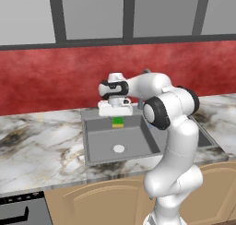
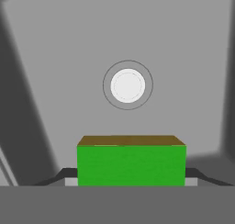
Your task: Soak the sponge with water for a few seconds and then drop it inside the sink.
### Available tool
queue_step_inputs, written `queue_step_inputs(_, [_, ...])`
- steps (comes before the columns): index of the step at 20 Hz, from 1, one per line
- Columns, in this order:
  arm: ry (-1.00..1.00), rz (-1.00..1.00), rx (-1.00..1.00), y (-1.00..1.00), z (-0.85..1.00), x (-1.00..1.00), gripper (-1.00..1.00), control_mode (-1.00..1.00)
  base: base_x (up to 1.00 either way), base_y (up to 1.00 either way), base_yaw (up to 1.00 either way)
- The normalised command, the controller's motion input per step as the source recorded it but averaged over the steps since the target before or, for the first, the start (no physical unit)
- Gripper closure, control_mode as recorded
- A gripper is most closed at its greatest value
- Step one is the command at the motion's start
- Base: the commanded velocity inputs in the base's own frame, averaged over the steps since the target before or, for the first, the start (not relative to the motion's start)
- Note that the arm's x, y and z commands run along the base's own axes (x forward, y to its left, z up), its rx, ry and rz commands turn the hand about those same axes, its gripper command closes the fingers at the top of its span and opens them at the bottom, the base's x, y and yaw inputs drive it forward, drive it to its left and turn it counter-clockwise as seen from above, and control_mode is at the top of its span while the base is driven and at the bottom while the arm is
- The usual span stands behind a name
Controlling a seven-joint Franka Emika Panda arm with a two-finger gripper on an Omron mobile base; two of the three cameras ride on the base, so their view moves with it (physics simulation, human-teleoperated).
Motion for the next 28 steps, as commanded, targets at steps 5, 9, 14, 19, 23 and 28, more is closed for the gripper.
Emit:
queue_step_inputs(5, [-0.05,0.0,-0.01,0.0,-0.18,0.0,1.0,-1.0,0.0,0.0,0.0])
queue_step_inputs(9, [-0.15,0.0,-0.02,0.01,-0.42,0.0,1.0,-1.0,0.0,0.0,0.0])
queue_step_inputs(14, [-0.21,0.02,-0.02,0.06,-0.45,0.0,1.0,-1.0,0.0,0.0,0.0])
queue_step_inputs(19, [-0.17,0.03,0.0,0.08,-0.51,0.0,1.0,-1.0,0.0,0.0,0.0])
queue_step_inputs(23, [-0.06,0.04,0.0,0.01,-0.38,0.0,1.0,-1.0,0.0,0.0,0.0])
queue_step_inputs(28, [-0.04,0.03,0.0,0.0,-0.46,0.0,1.0,-1.0,0.0,0.0,0.0])
